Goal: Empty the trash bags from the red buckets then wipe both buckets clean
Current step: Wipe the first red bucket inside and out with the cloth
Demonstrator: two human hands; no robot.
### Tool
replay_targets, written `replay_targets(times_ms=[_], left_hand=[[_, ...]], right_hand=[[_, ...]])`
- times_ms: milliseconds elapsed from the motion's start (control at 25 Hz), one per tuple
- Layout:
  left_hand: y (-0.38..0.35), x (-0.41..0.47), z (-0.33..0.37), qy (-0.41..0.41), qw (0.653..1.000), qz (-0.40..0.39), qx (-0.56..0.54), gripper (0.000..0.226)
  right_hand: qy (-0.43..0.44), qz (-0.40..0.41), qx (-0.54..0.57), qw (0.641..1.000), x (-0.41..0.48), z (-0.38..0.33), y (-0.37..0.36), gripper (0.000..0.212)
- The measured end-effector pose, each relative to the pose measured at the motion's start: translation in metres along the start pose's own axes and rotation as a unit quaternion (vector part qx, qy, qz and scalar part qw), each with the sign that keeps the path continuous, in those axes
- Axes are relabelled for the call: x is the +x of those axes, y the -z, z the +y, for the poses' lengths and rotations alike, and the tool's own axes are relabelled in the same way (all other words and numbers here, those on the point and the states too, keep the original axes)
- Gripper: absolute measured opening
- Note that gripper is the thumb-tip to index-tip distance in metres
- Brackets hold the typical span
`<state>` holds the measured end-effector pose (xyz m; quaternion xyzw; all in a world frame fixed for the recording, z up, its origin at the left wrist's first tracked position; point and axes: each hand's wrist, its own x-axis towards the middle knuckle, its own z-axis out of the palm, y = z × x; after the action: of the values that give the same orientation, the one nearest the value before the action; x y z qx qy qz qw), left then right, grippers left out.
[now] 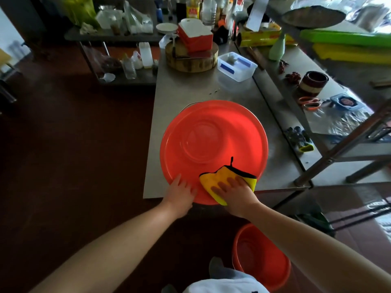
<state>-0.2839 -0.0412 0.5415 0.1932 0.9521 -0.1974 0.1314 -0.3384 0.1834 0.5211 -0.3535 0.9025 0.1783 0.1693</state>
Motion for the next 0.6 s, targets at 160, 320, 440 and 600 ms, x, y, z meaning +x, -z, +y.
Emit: replay_targets(times_ms=[160,320,440,600], left_hand=[[-0.008,0.021,0.008,0.016,0.997,0.038,-0.059,0.057],[-0.013,0.025,0.007,0.005,0.999,0.014,-0.047,0.049],[-0.005,0.029,0.012,-0.016,1.000,0.007,-0.026,0.039],[-0.013,0.040,0.024,-0.001,0.999,0.034,-0.020,0.047]], right_hand=[[0.007,-0.019,0.041,0.999,0.011,0.010,-0.008,0.079],[-0.004,-0.067,0.133,0.989,0.041,0.016,-0.006,0.087],[-0.031,-0.056,0.158,0.985,0.074,0.010,-0.005,0.071],[-0.054,-0.066,0.199,0.976,0.120,0.003,-0.012,0.060]])
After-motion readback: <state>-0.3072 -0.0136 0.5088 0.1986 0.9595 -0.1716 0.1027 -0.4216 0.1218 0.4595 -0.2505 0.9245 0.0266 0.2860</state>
